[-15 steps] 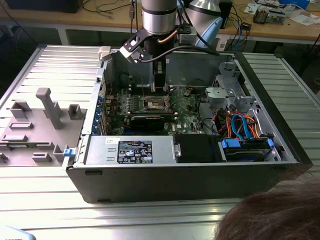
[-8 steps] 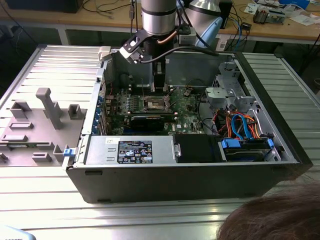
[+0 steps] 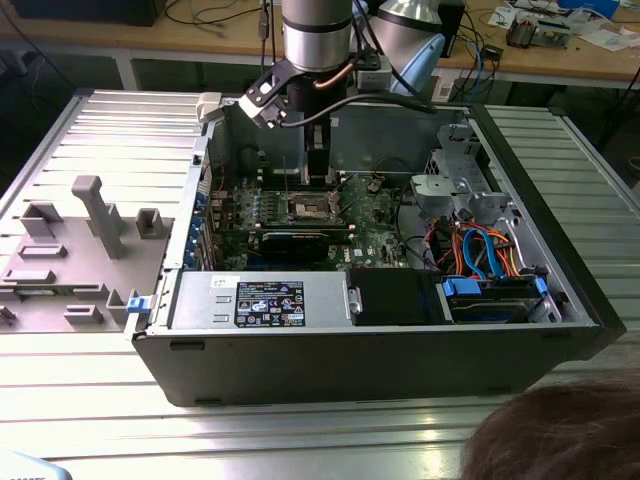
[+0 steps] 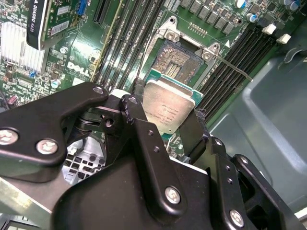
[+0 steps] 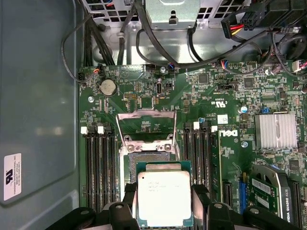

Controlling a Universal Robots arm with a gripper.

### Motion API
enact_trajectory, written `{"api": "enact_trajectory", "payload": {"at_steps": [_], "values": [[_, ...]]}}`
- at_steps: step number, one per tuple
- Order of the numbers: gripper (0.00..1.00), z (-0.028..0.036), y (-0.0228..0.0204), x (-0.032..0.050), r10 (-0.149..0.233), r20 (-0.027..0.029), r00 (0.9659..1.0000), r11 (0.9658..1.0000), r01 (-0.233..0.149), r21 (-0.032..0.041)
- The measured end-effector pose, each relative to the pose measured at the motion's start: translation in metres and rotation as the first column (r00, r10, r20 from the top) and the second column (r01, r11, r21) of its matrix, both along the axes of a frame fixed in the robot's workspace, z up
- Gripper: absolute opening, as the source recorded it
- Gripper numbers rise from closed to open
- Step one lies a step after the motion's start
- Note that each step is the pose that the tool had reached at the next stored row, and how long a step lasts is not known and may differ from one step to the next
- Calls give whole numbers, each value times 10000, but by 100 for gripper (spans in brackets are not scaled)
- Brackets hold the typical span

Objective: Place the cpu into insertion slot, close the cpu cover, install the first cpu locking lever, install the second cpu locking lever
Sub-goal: 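Place the cpu into insertion slot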

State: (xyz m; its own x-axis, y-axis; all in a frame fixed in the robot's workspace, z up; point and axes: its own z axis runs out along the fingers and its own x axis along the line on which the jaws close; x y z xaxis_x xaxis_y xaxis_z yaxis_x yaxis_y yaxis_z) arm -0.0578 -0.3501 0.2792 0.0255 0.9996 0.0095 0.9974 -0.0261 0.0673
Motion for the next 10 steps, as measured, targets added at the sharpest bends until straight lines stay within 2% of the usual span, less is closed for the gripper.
{"api": "enact_trajectory", "payload": {"at_steps": [10], "values": [[55, -19, 0, -2, 0, 0, 10000, 10000, 0, 0]]}}
